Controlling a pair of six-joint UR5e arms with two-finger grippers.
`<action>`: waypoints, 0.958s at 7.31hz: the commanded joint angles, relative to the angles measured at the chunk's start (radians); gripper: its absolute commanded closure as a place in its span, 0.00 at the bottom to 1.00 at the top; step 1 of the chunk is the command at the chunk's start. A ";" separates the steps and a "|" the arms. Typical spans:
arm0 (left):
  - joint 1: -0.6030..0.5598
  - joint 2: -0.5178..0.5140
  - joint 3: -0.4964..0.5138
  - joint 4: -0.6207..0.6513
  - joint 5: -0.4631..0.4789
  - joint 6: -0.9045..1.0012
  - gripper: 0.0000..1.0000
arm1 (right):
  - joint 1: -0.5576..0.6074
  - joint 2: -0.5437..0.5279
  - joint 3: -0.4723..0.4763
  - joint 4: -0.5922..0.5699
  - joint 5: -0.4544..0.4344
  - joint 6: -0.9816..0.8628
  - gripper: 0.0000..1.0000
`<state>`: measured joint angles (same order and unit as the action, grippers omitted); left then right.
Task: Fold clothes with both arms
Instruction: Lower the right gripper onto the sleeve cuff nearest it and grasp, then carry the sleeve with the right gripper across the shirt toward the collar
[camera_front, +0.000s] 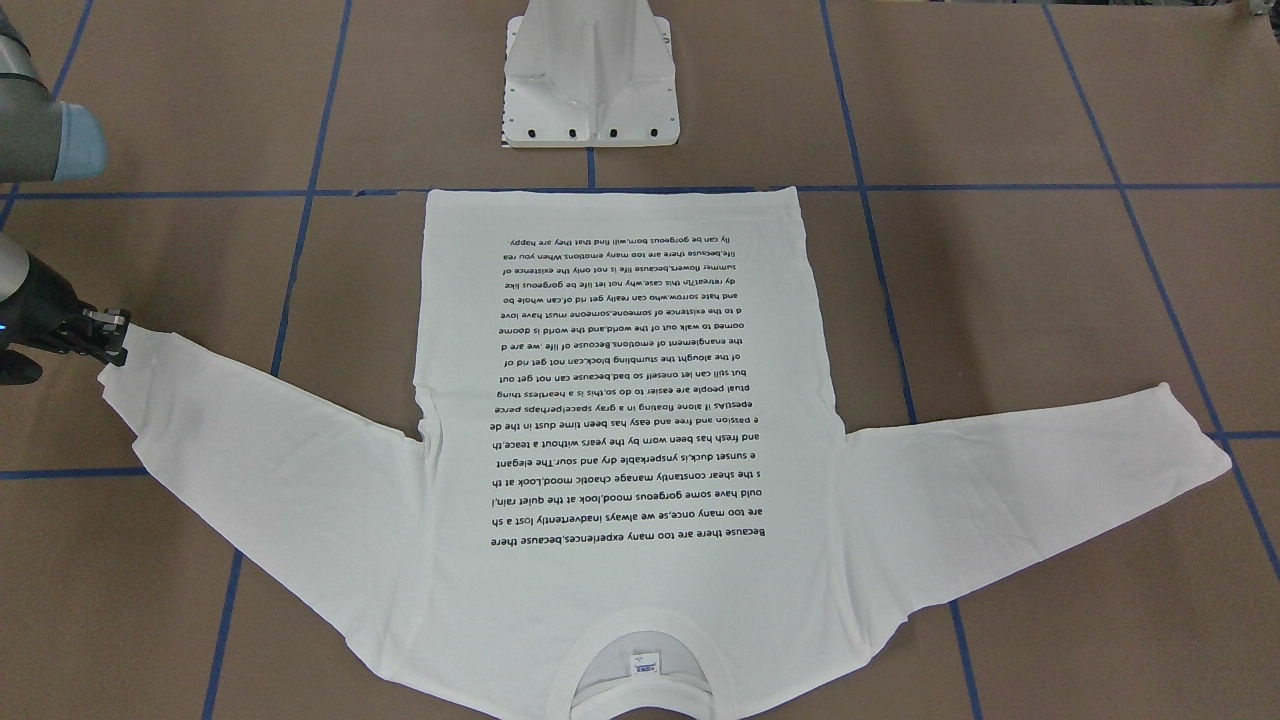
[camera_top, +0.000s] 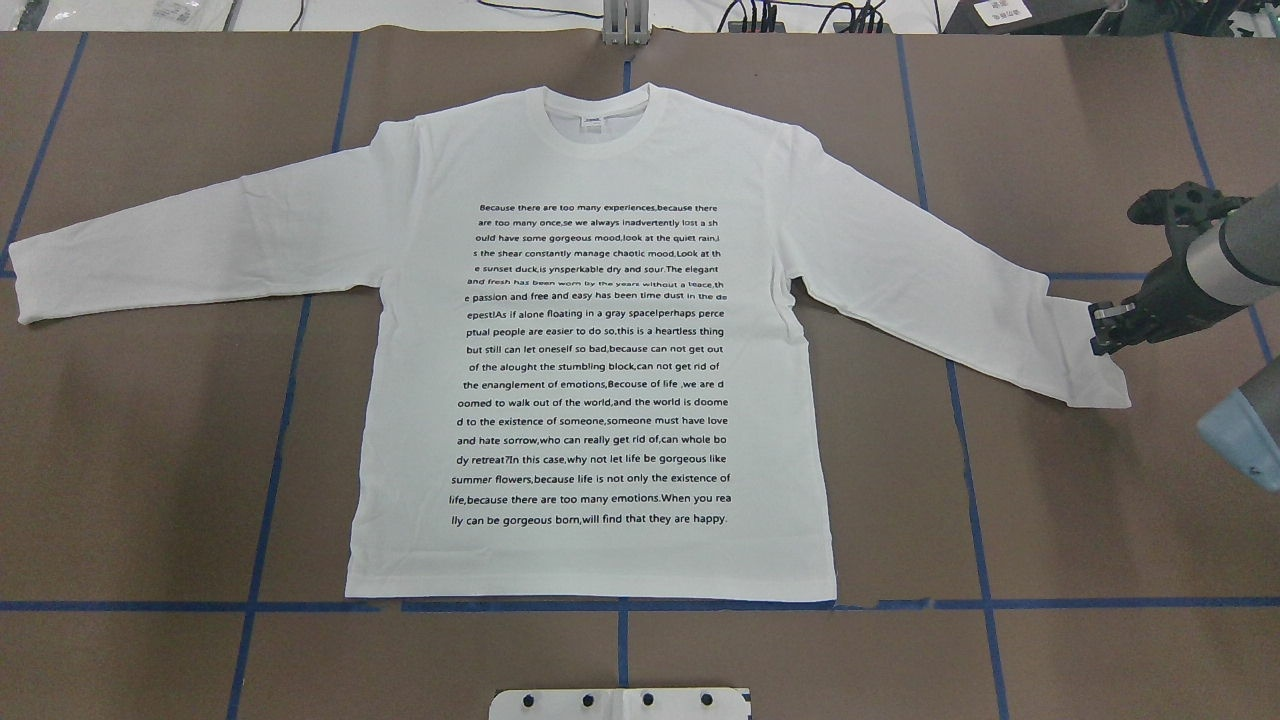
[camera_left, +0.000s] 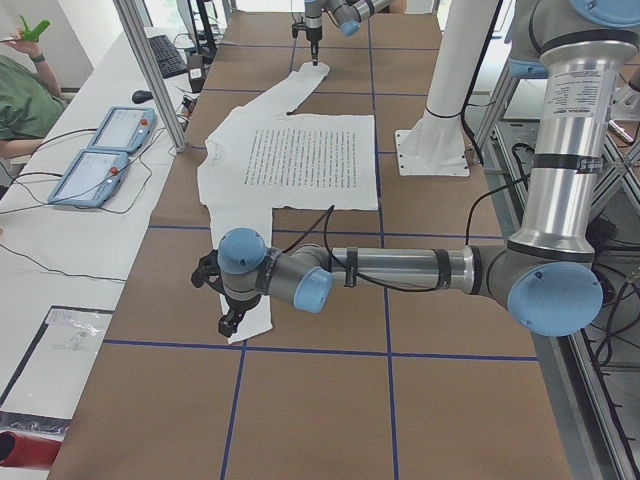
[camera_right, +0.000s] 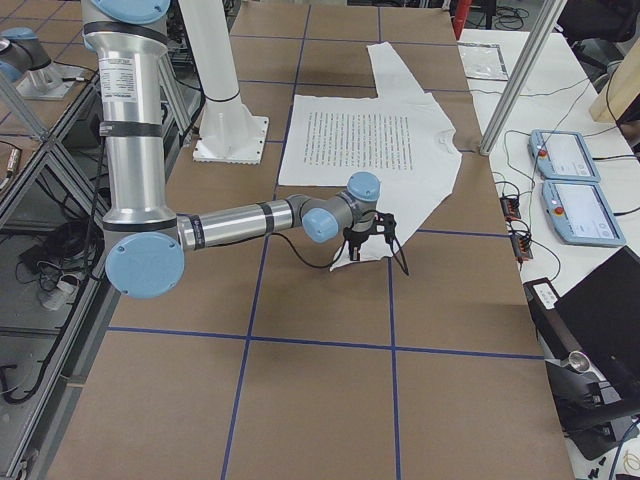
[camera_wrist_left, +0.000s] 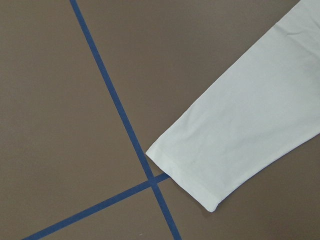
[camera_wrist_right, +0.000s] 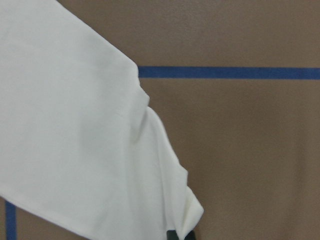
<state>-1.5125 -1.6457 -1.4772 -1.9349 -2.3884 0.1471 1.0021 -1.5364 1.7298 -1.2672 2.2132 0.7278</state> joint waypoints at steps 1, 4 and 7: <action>0.000 0.001 0.000 0.001 0.002 -0.001 0.00 | 0.001 0.043 0.114 -0.086 0.005 0.013 1.00; -0.008 0.001 0.000 0.002 0.000 -0.003 0.00 | 0.006 0.305 0.097 -0.101 0.078 0.290 1.00; -0.029 0.001 0.000 0.002 0.000 -0.004 0.00 | -0.019 0.595 -0.030 -0.090 0.072 0.429 1.00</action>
<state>-1.5337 -1.6444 -1.4772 -1.9329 -2.3884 0.1429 0.9918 -1.0559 1.7437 -1.3618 2.2873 1.1020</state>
